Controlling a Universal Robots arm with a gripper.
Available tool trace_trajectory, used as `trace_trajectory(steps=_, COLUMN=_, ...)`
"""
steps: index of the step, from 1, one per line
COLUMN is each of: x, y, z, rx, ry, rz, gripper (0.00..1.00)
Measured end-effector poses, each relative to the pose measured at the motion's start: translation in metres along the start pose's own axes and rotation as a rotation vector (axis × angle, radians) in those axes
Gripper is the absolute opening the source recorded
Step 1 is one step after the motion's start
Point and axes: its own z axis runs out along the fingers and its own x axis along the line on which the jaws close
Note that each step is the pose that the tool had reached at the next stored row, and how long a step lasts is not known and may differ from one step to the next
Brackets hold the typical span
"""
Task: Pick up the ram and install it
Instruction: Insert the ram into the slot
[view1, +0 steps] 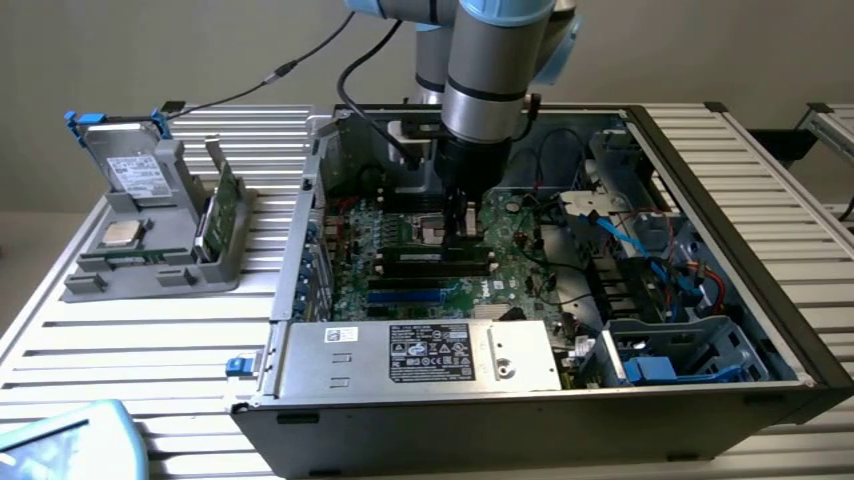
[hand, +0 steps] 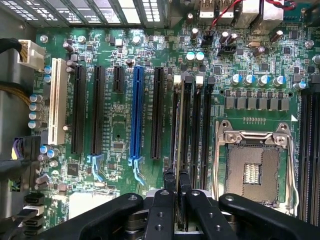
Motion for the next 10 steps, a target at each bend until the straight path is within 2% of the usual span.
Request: trace_trajectory(steps=10, x=-0.0027, y=-0.0005, z=0.0002, rx=0.0003, ry=0.0116, rz=-0.011, gripper=0.14)
